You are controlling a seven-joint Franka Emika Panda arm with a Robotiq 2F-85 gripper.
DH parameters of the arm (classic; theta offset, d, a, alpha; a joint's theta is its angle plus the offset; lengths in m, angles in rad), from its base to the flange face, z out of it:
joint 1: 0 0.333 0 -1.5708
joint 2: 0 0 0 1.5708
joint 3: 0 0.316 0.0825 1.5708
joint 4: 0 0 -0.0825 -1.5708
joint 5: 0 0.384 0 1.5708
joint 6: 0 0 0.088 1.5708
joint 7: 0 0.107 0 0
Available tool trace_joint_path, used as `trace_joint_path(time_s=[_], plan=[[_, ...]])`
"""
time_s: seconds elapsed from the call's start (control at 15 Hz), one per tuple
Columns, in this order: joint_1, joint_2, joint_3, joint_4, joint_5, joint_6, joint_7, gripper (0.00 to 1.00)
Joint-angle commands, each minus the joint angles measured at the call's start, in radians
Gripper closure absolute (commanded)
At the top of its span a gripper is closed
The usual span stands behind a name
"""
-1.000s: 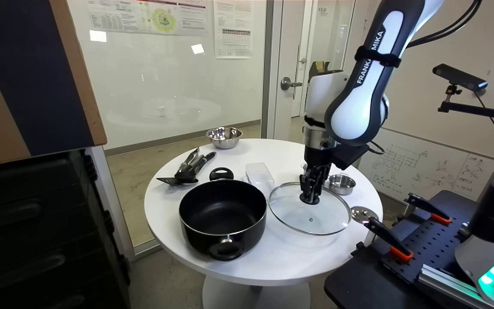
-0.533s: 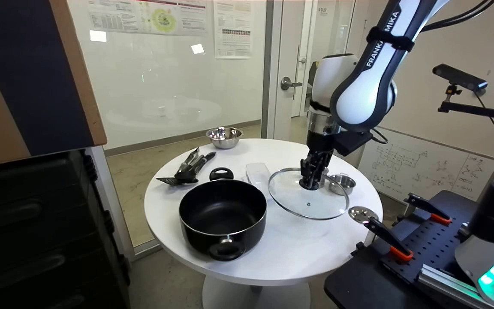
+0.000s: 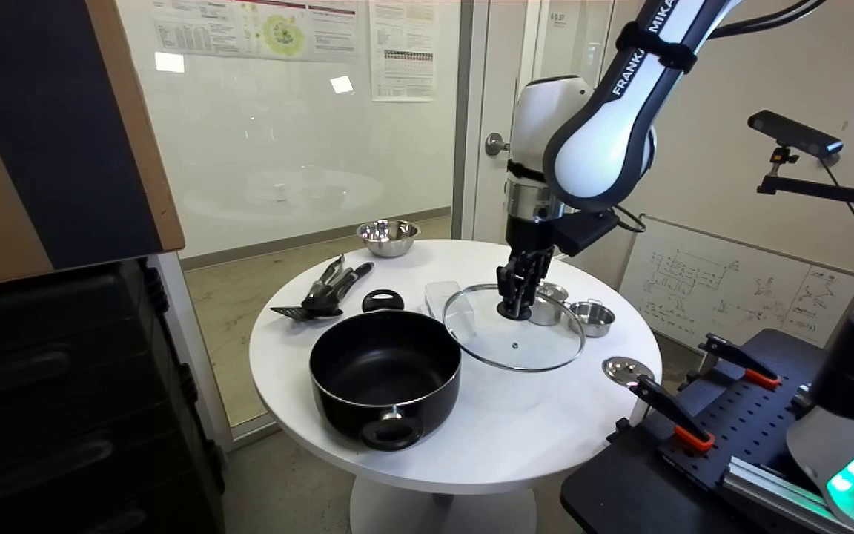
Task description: Take the clear lid and put it on the left black pot
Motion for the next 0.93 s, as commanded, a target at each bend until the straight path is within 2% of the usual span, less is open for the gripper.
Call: trace_joint_path(time_s=[0.0, 0.87], plan=[[0.019, 0.013, 0.026, 0.072, -0.009, -0.076, 0.029, 0.75], [0.115, 0.144, 0.099, 0.271, -0.004, -0.207, 0.05, 0.75]])
